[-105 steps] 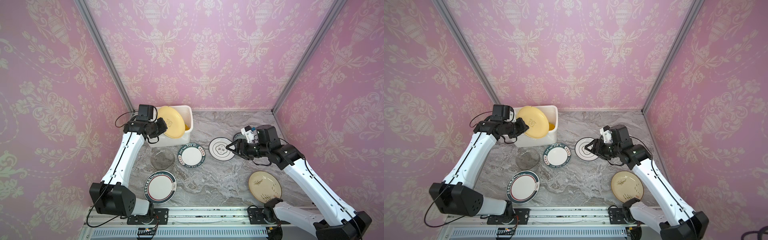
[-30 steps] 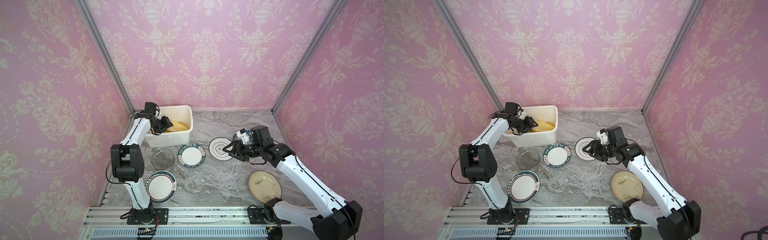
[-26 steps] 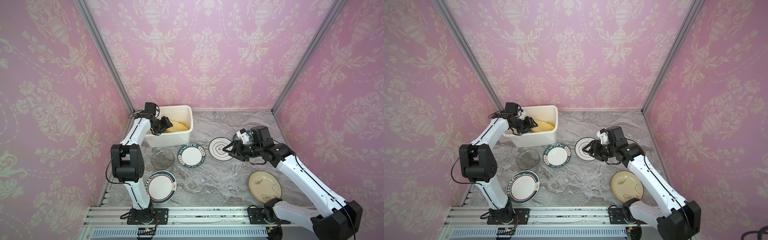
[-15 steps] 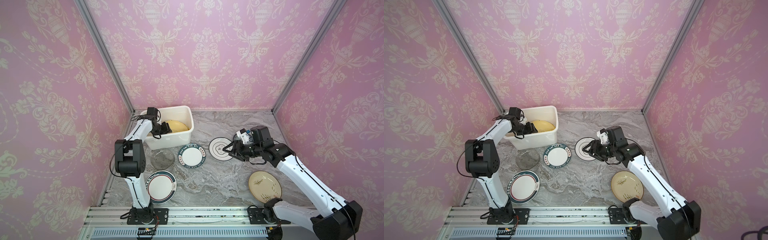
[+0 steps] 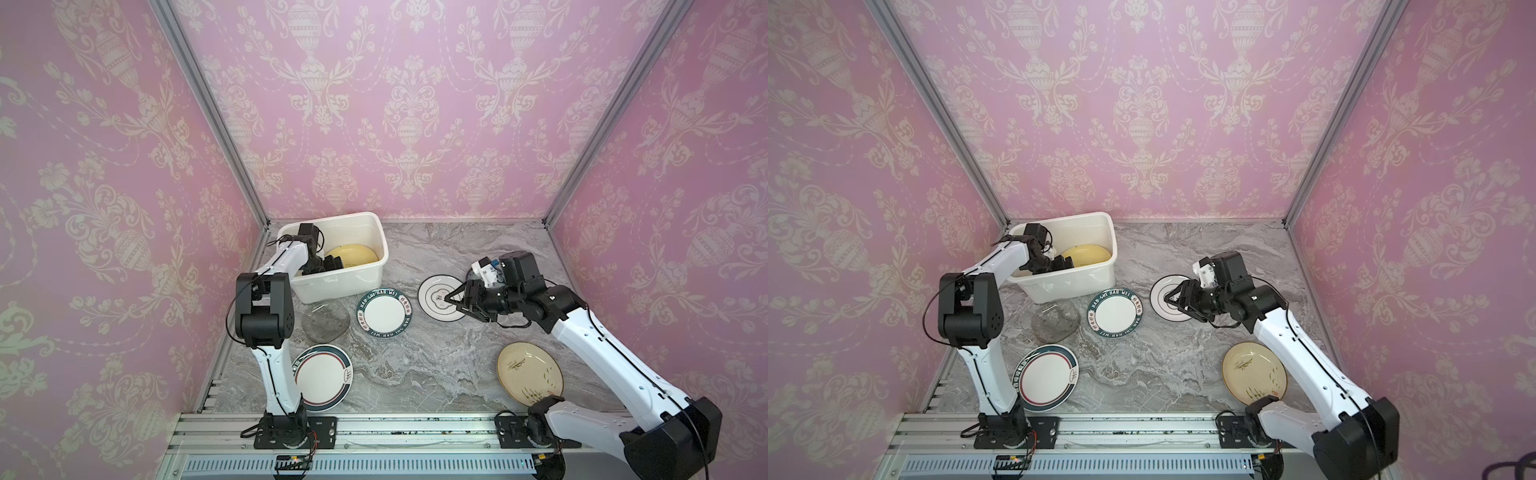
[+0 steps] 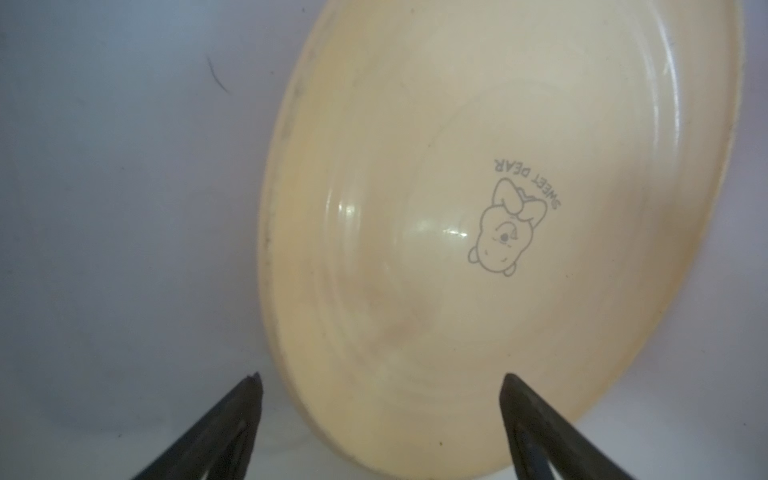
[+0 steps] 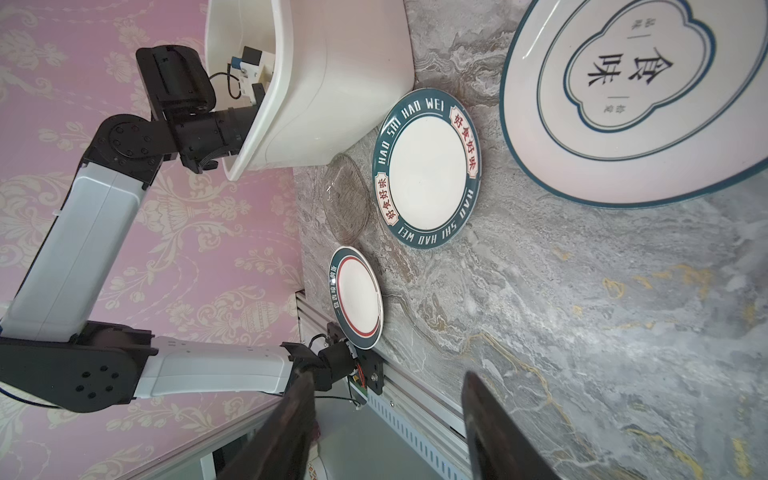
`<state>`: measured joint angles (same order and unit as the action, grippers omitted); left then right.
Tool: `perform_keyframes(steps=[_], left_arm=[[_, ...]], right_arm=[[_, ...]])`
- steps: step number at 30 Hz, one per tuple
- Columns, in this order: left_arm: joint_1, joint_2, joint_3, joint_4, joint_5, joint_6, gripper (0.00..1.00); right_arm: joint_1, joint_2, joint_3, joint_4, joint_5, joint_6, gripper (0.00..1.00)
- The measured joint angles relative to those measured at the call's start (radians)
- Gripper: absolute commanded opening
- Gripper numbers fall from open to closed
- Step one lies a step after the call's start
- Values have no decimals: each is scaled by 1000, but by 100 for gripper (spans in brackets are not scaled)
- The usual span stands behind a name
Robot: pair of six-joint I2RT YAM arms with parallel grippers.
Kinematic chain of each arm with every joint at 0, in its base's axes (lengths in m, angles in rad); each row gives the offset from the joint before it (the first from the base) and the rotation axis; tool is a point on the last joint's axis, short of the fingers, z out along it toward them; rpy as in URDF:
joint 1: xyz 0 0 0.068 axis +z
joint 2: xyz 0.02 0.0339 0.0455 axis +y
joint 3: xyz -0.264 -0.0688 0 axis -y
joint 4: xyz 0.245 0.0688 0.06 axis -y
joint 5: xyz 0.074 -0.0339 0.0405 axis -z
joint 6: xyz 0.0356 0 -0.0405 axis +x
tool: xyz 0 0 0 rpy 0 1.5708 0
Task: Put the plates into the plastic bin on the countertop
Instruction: 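Open the left gripper and raise it out of the bin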
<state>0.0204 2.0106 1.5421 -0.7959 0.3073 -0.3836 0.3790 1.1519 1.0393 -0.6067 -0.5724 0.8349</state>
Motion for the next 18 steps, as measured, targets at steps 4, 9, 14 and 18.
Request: perform_keyframes(steps=[4, 9, 14, 18], left_arm=[[0, 0, 12, -14, -27, 9, 99], [0, -19, 37, -39, -53, 18, 99], [0, -90, 97, -78, -72, 28, 99], [0, -154, 171, -129, -126, 36, 99]], right_arm=[[0, 3, 0, 0, 0, 0, 57], [0, 3, 6, -1, 0, 0, 58], [0, 2, 16, -19, 11, -5, 61], [0, 2, 44, -74, 42, -34, 64]])
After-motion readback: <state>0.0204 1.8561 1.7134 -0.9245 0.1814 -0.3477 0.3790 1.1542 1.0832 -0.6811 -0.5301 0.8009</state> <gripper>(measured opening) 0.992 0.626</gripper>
